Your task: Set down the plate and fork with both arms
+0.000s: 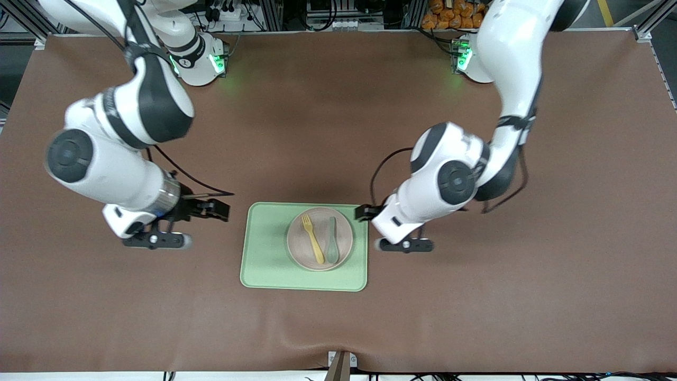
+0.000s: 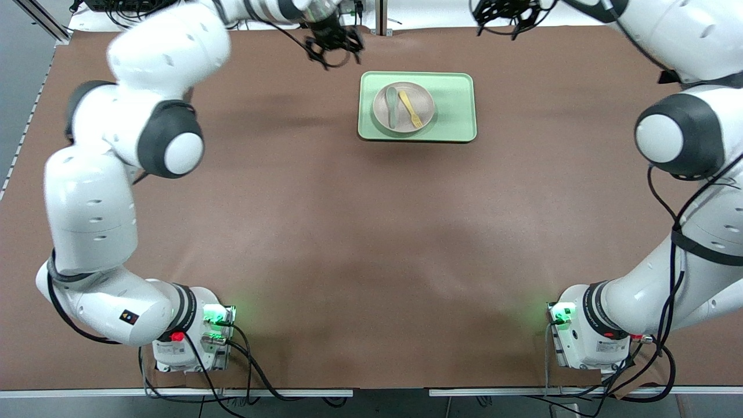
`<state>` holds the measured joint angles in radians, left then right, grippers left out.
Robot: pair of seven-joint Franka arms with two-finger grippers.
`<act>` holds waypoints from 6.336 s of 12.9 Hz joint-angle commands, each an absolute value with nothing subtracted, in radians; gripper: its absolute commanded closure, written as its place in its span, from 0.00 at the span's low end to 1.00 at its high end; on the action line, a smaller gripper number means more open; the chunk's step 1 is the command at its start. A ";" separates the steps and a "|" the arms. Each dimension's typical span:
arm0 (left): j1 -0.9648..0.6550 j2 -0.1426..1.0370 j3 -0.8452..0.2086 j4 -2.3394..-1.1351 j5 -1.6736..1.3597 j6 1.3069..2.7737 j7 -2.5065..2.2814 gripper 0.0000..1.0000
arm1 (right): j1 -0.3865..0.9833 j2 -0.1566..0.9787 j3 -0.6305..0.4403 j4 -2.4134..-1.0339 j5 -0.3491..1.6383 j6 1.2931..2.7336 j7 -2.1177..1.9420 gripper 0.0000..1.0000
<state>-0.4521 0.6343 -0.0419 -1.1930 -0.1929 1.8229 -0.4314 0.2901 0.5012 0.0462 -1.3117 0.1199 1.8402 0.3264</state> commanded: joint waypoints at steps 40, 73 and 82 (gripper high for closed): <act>0.043 0.006 -0.146 -1.511 0.014 1.552 -0.089 0.00 | 0.575 1.019 0.031 -1.112 -0.092 2.195 0.364 0.99; 0.046 0.021 -0.150 -1.526 -0.015 1.554 -0.069 0.00 | 0.383 0.914 0.032 -1.243 0.028 2.118 0.486 0.47; 0.046 0.021 -0.150 -1.528 -0.017 1.552 -0.069 0.00 | 0.256 0.772 0.041 -1.232 0.037 2.008 0.410 0.00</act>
